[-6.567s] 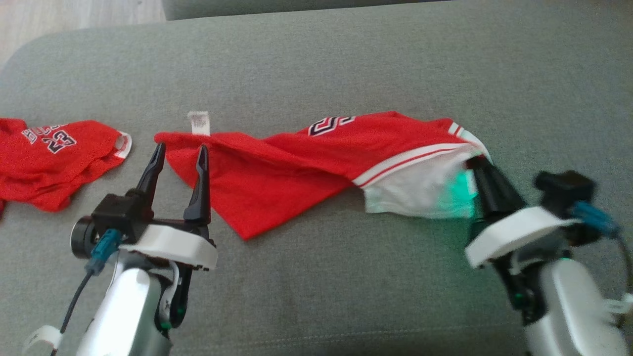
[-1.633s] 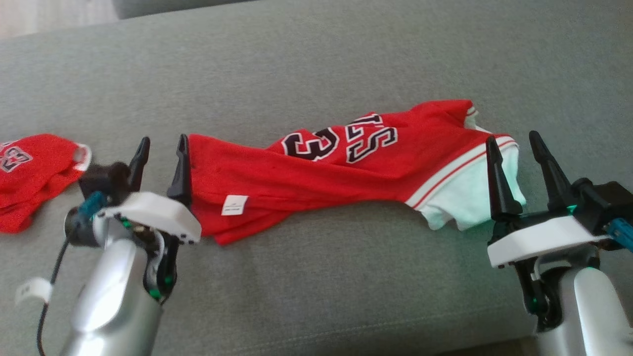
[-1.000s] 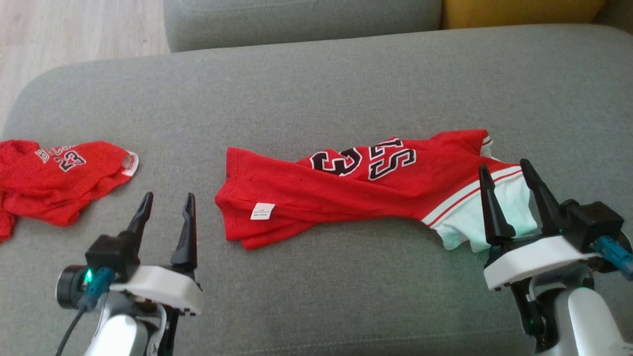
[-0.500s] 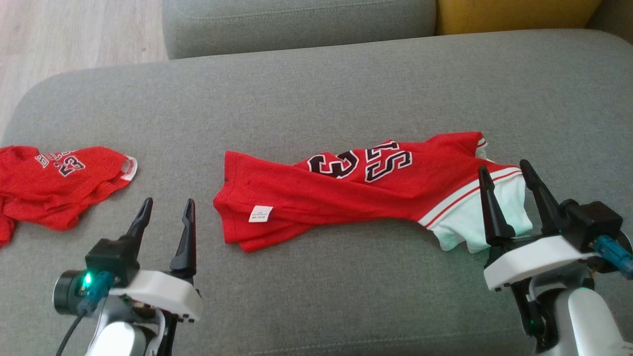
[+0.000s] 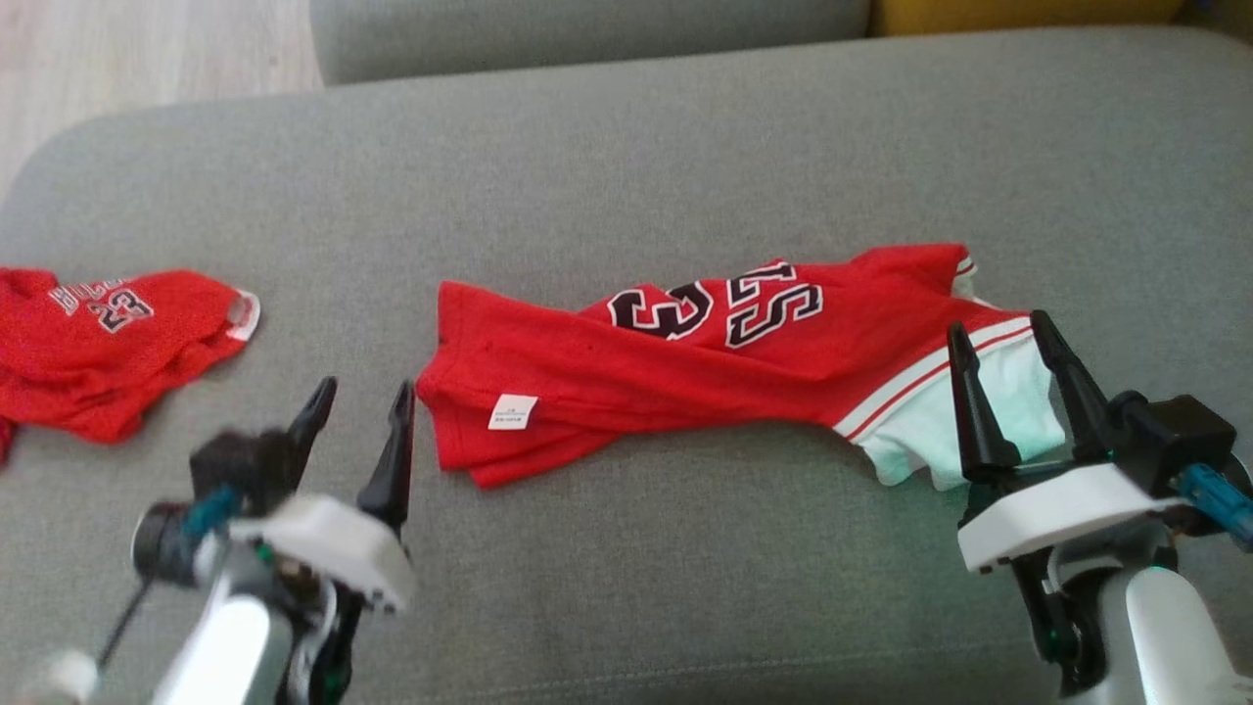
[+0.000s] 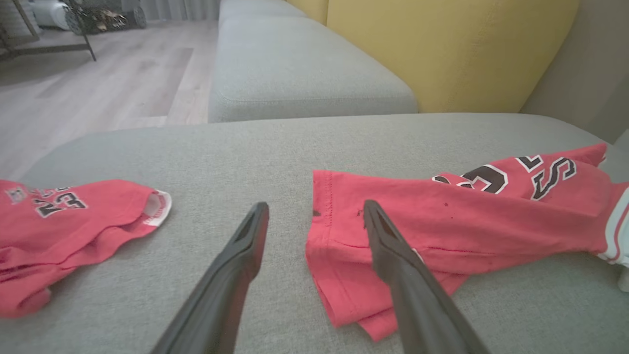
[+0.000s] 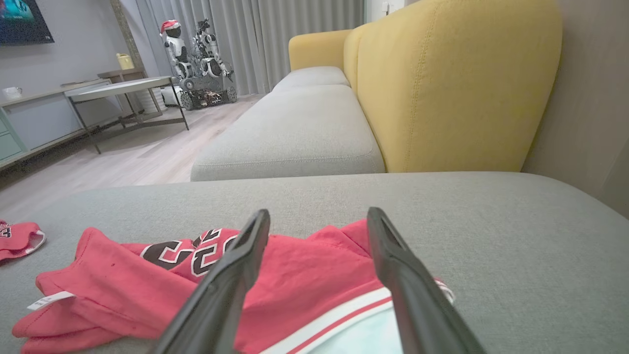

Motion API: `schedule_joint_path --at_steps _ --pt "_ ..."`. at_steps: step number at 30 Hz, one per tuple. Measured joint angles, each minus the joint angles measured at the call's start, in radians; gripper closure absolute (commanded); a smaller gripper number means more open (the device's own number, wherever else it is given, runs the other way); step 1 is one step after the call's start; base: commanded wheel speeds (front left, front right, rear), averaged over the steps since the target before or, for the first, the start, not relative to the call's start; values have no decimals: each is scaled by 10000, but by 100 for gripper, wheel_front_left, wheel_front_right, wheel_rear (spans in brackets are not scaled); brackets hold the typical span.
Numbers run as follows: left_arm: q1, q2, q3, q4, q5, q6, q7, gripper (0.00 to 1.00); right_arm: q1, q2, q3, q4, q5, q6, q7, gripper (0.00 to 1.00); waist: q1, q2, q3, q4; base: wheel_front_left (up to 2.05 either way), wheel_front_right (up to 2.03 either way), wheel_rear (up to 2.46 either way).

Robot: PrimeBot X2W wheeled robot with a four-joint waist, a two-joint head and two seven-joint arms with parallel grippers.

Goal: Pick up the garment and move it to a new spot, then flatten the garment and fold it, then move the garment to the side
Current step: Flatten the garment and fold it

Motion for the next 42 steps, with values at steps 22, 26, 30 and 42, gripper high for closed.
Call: schedule_joint_path --at_steps 22,26,30,42 --pt "-2768 -554 -104 4381 -1772 -1818 1346 100 -441 0 184 282 199 0 -125 0 1 0 1206 -640 0 0 0" --pt "-2777 -545 -222 4401 -1685 -1825 1110 100 -443 0 117 322 267 0 -165 0 1 0 1202 -628 0 0 0" --pt "-2894 -500 -230 4368 -1498 -1710 709 100 -439 2 -230 397 213 0 -127 0 1 0 1179 -593 0 0 0" --pt "-2892 -414 -270 3946 -1409 -1513 523 100 664 -12 -1104 1049 -364 0 1707 0 1 0 1445 -469 0 0 0"
